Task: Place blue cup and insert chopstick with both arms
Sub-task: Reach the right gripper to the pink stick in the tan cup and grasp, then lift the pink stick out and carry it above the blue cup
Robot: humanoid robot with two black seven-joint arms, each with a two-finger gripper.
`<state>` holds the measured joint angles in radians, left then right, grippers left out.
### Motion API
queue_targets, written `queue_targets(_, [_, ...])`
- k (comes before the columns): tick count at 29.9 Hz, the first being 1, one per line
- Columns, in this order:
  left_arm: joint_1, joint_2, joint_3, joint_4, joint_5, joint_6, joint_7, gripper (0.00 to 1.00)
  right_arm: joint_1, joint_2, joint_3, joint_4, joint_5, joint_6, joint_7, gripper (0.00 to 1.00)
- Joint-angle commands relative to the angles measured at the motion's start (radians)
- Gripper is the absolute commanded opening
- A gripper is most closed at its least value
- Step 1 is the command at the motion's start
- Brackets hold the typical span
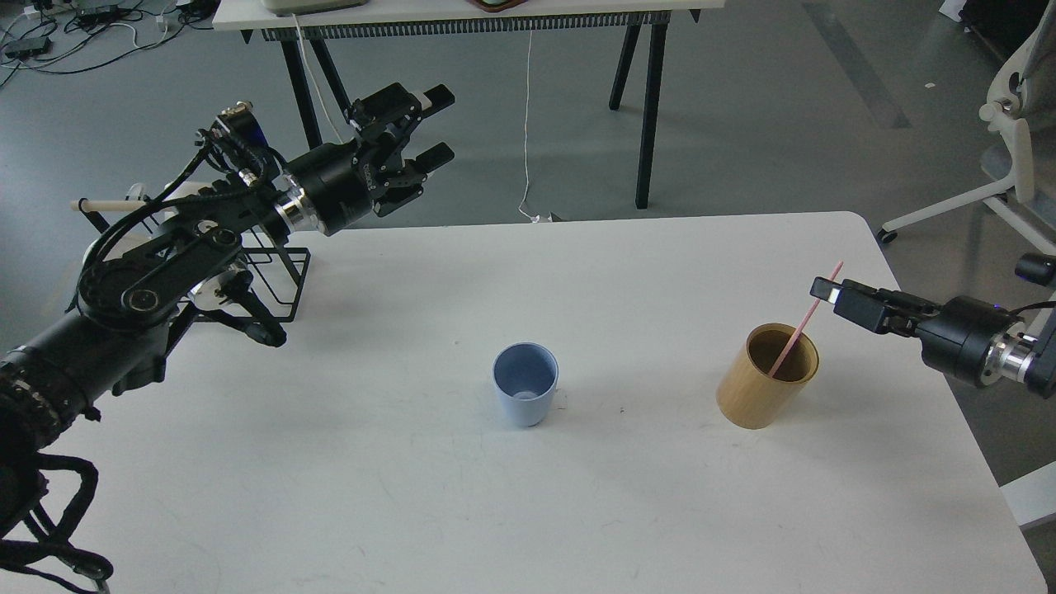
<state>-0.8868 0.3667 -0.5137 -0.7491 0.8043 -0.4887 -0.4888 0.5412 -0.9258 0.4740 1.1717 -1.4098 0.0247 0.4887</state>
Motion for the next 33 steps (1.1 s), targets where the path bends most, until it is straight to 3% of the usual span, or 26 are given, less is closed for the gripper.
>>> queue_targets(1, [0.005,0.0,0.0,0.0,-0.001,0.0,0.0,0.9,0.005,0.018,0.0,-0.015,-0.001,0.0,0.0,0.41])
queue_targets(16, [0.023,-0.003,0.0,0.0,-0.001,0.0,0.0,0.91,0.013,0.025,0.0,-0.017,0.0,0.0,0.0,0.07])
queue_targets(33, [0.025,-0.012,0.0,0.0,-0.002,0.0,0.0,0.91,0.112,-0.011,0.002,0.015,0.011,0.014,0.0,0.03])
